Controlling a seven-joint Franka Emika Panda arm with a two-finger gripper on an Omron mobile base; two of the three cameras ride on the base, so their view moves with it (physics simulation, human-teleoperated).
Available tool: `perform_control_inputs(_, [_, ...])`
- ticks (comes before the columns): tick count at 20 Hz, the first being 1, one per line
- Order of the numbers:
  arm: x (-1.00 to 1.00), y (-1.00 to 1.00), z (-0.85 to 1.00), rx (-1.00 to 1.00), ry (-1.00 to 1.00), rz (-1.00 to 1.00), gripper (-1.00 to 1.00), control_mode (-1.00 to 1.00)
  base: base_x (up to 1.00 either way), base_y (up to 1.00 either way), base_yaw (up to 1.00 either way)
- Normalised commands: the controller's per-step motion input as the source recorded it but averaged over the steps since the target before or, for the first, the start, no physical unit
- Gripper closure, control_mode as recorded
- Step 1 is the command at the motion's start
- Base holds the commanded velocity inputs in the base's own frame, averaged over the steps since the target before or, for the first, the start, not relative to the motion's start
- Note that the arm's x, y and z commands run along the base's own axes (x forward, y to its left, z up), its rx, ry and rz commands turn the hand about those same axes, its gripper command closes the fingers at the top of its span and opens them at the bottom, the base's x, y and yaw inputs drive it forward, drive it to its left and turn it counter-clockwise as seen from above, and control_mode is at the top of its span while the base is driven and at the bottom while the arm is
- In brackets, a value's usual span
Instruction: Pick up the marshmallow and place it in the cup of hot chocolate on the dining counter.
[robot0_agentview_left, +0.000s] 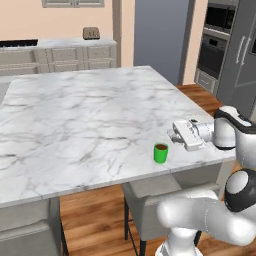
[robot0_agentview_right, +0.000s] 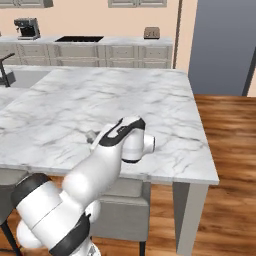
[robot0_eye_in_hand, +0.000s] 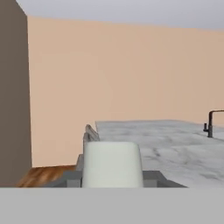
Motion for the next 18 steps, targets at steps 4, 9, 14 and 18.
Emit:
perform_control_inputs(4, [0.19, 0.0, -0.42, -0.02, 0.0, 0.04, 1.0, -1.0, 0.0, 0.0, 0.0])
perform_control_inputs(9, [0.3, 0.0, -0.35, -0.03, 0.01, 0.0, 1.0, -1.0, 0.0, 0.0, 0.0])
perform_control_inputs(14, [0.38, 0.0, -0.28, -0.03, 0.01, 0.0, 1.0, -1.0, 0.0, 0.0, 0.0])
perform_control_inputs(18, [0.05, 0.0, -0.24, -0.03, 0.0, 0.0, 1.0, -1.0, 0.0, 0.0, 0.0])
